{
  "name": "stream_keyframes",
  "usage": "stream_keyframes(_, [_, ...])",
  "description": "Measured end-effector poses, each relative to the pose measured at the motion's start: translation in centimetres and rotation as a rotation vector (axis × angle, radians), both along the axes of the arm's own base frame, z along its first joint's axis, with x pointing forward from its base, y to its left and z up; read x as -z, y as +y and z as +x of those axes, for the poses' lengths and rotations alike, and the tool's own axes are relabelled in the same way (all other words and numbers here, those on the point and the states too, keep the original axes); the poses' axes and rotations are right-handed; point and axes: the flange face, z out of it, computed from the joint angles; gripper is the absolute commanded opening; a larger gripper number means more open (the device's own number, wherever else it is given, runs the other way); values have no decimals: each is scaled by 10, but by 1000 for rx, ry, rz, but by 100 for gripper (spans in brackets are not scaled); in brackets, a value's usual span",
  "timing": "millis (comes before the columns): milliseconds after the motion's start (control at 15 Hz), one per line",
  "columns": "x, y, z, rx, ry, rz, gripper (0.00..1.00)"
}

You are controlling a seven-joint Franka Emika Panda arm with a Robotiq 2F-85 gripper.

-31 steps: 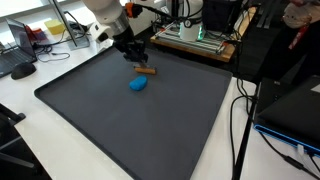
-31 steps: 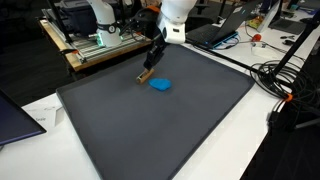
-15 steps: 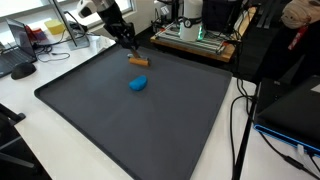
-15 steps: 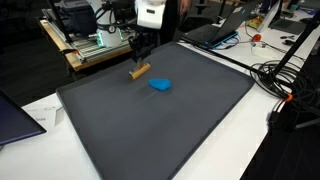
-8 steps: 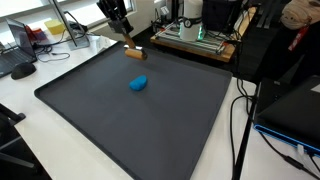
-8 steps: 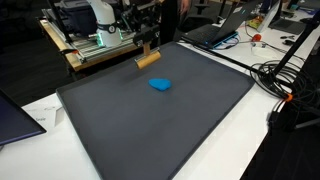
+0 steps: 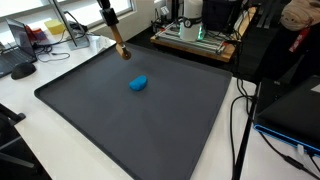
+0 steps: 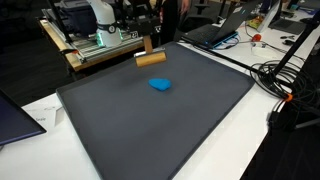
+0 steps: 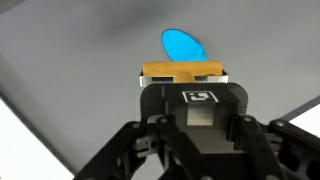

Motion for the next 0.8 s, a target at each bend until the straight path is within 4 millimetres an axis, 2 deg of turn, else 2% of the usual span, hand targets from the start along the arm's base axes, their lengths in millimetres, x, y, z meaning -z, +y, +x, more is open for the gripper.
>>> stream_keyframes(200, [-5,0,2,127,3,-44,22])
stream_keyframes(267, [-4,2,3,119,9,-70,47])
stream_keyframes(733, [2,3,4,114,21,-73,47])
stream_keyframes(800, [2,3,4,114,22,-73,22])
